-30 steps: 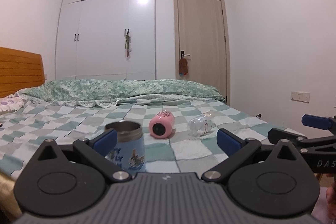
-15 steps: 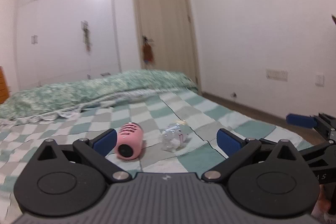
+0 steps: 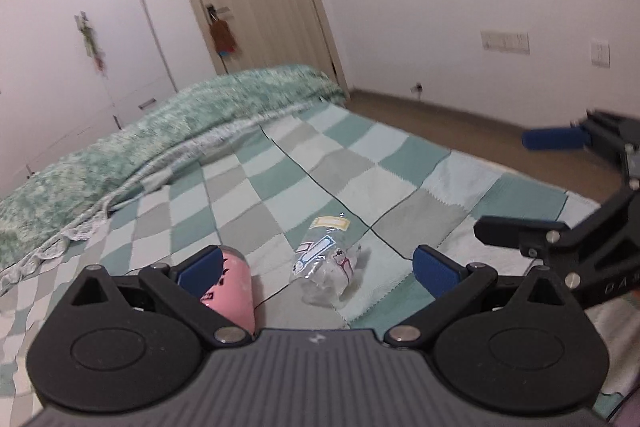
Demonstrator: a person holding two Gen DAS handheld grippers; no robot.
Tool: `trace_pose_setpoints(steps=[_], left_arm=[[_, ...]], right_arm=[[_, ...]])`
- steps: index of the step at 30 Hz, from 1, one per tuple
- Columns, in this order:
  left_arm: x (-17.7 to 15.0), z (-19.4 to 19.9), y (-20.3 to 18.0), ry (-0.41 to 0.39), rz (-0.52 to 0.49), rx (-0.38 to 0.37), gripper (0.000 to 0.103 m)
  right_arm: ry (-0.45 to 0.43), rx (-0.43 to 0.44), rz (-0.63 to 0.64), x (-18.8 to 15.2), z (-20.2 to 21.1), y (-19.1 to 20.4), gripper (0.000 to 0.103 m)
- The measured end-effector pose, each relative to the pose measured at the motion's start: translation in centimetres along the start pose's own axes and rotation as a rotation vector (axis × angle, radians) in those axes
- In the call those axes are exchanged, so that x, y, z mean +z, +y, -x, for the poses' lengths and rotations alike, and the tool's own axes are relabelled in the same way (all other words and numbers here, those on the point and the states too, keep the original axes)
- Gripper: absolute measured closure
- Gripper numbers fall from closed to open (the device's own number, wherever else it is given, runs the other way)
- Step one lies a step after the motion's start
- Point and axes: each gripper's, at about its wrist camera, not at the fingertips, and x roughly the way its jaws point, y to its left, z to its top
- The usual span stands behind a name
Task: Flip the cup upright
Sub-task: 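Move the left tool toward the clear sticker cup lying on its side, then close the left gripper on the clear cup and lift it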
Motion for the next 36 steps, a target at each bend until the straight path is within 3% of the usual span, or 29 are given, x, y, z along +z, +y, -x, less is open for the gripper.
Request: trace_pose_setpoints(steps=[13, 24, 26, 30, 36], left_arm=[[0.7, -13.5, 0.5, 0.252, -0.068, -0.064, 0.0], [-0.6, -21.0, -0.8, 0.368, -0.192, -0.094, 0.0], [-1.2, -22.0, -0.5, 0.411, -0.18, -0.135, 0.034], [-0.8, -20.5, 0.0, 0.388, -0.147, -0.147, 0.035], [0.8, -13.4, -1.9, 0.328, -0.199, -0.143, 0.035]], right_arm=[[0.273, 0.041, 0.056, -1.6, -10.2, -4.1, 0.0], [0.349, 0.069, 0.078, -4.1, -13.3, -4.7, 0.0], [0.363, 0.087, 0.082, -4.4, -13.7, -4.5, 0.0], [0.365, 0.101, 0.101, -4.2, -13.2, -3.8, 0.0], [0.341, 0.116, 0.097, -2.5, -8.0, -1.9, 0.0]])
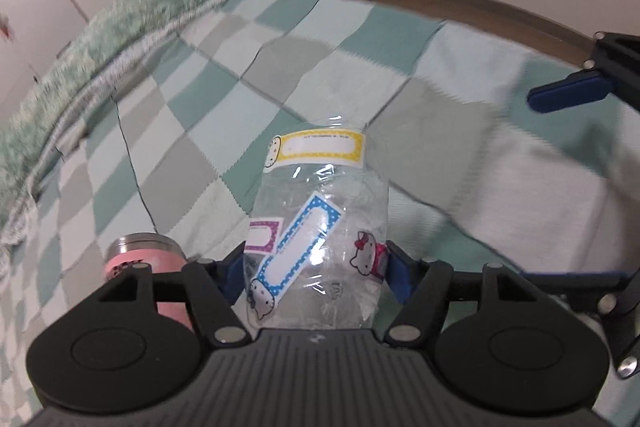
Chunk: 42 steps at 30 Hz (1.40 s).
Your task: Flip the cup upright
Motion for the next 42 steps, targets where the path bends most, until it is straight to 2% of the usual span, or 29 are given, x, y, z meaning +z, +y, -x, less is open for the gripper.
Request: trace_pose_setpoints(steps=[5, 11, 16, 24, 30, 31, 32, 34, 37, 42], left_arm=[[-1.2, 6.7, -3.5, -0.048, -0.008, -0.009, 0.035], [-4.3, 10.6, -7.4, -0.035, -0.021, -0.021, 0.034], [-6.9, 10.0, -9.9, 0.004, -0.03, -0.038, 0.034], [-9.4, 6.5, -12.1, 0.073, -0.051, -0.084, 0.034], [-9.4, 5.3, -12.0, 0.062, -0.042, -0.104, 0.031], [-9.4, 5.6, -11.7, 0.058, -0.035, -0.126, 0.026], [-9.3, 6.0, -11.5, 0.053, -0.03, -0.142, 0.014], [-9.1, 7.8, -11.2, 0.027, -0.026, -0.111, 0.0], [-9.6, 11.6, -10.8, -0.046, -0.02, -0.062, 0.0], [-13.0, 17.1, -8.9, -0.165, 0.134, -0.019, 0.0]], right_arm=[[-0.02, 0.003, 0.016, -0.6, 6.1, 2.8, 0.0], [0.001, 0.02, 0.047, -2.9, 11.4, 5.9, 0.0], [0.031, 0.029, 0.033, -5.9, 13.0, 6.9, 0.0], [0.077, 0.046, 0.02, -9.7, 12.0, 6.8, 0.0], [0.097, 0.049, 0.018, -10.8, 11.3, 7.1, 0.0], [0.101, 0.048, 0.014, -10.8, 11.3, 7.2, 0.0], [0.105, 0.048, 0.014, -10.7, 11.5, 7.4, 0.0], [0.109, 0.044, 0.023, -10.3, 12.4, 7.9, 0.0], [0.114, 0.031, 0.035, -9.3, 14.3, 8.9, 0.0], [0.129, 0.017, 0.03, -7.6, 16.3, 10.8, 0.0]])
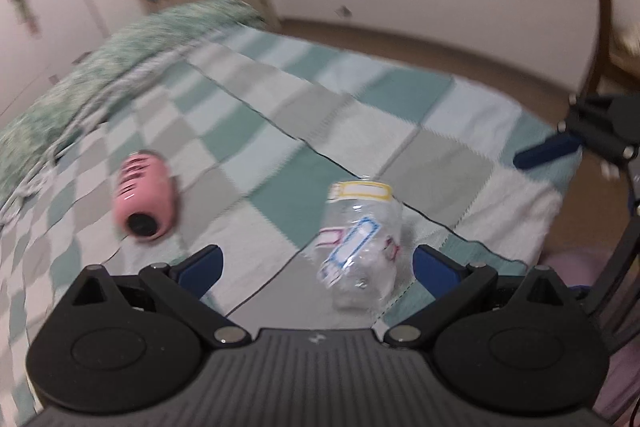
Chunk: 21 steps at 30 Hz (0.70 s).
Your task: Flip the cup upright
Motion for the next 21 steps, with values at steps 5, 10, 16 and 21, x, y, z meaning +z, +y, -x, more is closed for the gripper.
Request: trace_pose_setpoints(steps=[5, 10, 16, 21], left_arm=[[-3.7, 2.4, 2.4, -0.066, 0.176, 0.055, 0.0], [-7.6, 1.9, 4.0, -0.066, 0.283, 0.068, 0.0], [-10.0, 0.3, 5.0, -0.094, 0.346, 0.057, 0.0], [-10.4, -1.7, 6.1, -0.103, 0.396, 0.035, 0.0]], right_arm=[[0.027, -0.021, -0.075, 1.6, -0.3, 1.7, 0.0], [0.061, -0.068, -0.164, 2.4, -1.8, 2.6, 0.0], [0.083, -0.123, -0.299, 4.5, -3.6, 2.5, 0.002], [0.13, -0.137, -0.464, 6.8, -6.7, 1.9, 0.006]])
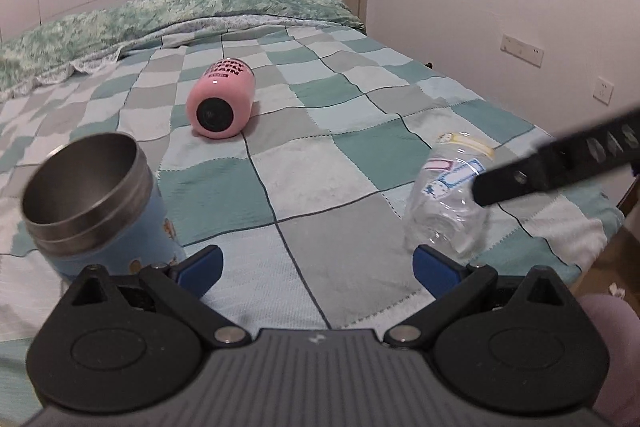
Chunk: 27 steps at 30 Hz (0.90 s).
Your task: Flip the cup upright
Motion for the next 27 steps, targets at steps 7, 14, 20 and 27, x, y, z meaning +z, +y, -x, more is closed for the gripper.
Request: trace_pose_setpoints(steps=[7, 14, 20, 27], left_arm=[[-0.2, -1.5, 0.3, 0.009, 0.007, -0.013, 0.0], [-0.6, -0.7, 0.6, 0.007, 0.021, -0.026, 0.0], [-1.3, 0.5, 0.7, 0.018, 0.028, -0.033, 0.0], [-2.1, 1.3, 0.8, 0.014, 0.032, -0.03, 0.0]], right_arm=[[0.063, -0.096, -0.133, 2.2, -4.8, 1.0, 0.006], [0.133, -0.018, 0.006, 2.2, -6.5, 1.8, 0.024], [0.189, -0.007, 0.282, 3.8, -2.7, 2.6, 0.032], [0.371, -0.009, 0.576, 2.4, -3.0, 5.3, 0.032]])
